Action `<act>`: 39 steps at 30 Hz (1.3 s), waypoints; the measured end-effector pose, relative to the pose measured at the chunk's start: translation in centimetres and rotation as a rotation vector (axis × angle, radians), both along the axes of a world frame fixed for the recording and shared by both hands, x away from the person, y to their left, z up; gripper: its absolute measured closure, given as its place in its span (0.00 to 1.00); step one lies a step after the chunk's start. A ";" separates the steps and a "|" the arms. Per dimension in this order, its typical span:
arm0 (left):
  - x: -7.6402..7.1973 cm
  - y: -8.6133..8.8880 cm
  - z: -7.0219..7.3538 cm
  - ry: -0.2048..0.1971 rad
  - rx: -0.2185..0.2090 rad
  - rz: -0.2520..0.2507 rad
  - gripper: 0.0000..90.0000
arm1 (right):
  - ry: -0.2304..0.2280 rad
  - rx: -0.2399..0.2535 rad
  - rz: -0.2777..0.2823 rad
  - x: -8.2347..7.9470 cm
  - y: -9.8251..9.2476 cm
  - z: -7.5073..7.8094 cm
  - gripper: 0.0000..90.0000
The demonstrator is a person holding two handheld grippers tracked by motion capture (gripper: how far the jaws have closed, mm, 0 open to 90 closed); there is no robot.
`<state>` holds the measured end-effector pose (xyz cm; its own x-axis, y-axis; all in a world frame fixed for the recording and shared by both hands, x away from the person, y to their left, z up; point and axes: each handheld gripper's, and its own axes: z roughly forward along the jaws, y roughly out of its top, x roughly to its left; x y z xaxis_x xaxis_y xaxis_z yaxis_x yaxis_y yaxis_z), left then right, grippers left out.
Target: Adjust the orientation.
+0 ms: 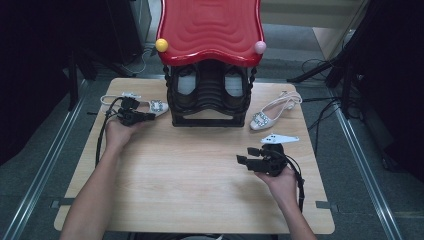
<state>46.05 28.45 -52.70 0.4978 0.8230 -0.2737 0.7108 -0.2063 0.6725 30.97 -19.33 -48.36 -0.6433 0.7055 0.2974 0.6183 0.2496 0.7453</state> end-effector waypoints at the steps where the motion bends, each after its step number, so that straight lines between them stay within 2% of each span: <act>1: 0.2 -0.2 0.0 -0.003 -0.001 0.003 1.00 | 0.000 0.000 0.000 0.0 0.0 0.0 0.46; 7: 0.9 -0.8 -0.2 -0.023 -0.003 0.019 1.00 | -0.003 -0.007 -0.014 -0.3 -0.4 -0.1 0.46; 11: 0.8 -0.8 -0.1 -0.004 -0.006 0.024 1.00 | 0.001 -0.007 -0.017 -0.3 -0.4 -0.1 0.46; 14: 0.6 -0.6 0.0 0.014 -0.024 0.013 1.00 | -0.001 -0.010 -0.011 -0.2 -0.4 -0.1 0.46; 15: 0.3 -0.3 0.4 0.024 -0.025 0.005 0.99 | 0.000 -0.009 -0.007 -0.1 -0.3 -0.1 0.46; 17: 0.1 -0.2 0.7 0.021 -0.024 0.002 0.99 | -0.002 -0.009 -0.005 0.0 -0.2 -0.1 0.46; 18: -0.6 0.2 1.3 0.002 -0.035 0.008 0.99 | -0.002 -0.009 -0.001 0.2 -0.1 -0.1 0.46; 23: -1.8 1.4 2.6 -0.017 -0.039 0.017 0.99 | 0.002 -0.014 0.018 0.6 0.5 -0.1 0.46; 26: -3.2 2.7 4.0 -0.039 -0.056 0.044 1.00 | -0.005 -0.018 0.045 0.9 1.1 -0.1 0.46; 27: -3.2 2.7 4.0 -0.039 -0.056 0.044 1.00 | -0.005 -0.020 0.049 1.0 1.3 -0.1 0.46; 28: -3.9 3.3 4.4 -0.042 -0.054 0.052 1.00 | -0.003 -0.020 0.054 1.1 1.5 -0.1 0.46; 39: -6.3 6.5 4.5 -0.041 -0.052 0.109 1.00 | -0.006 -0.020 0.100 2.0 2.8 0.0 0.46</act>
<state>39.77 34.92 -48.22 0.4184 0.8578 -0.2985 0.6984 -0.0937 0.7096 32.97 -16.53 -48.39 -0.7127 0.6431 0.2801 0.5852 0.3251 0.7429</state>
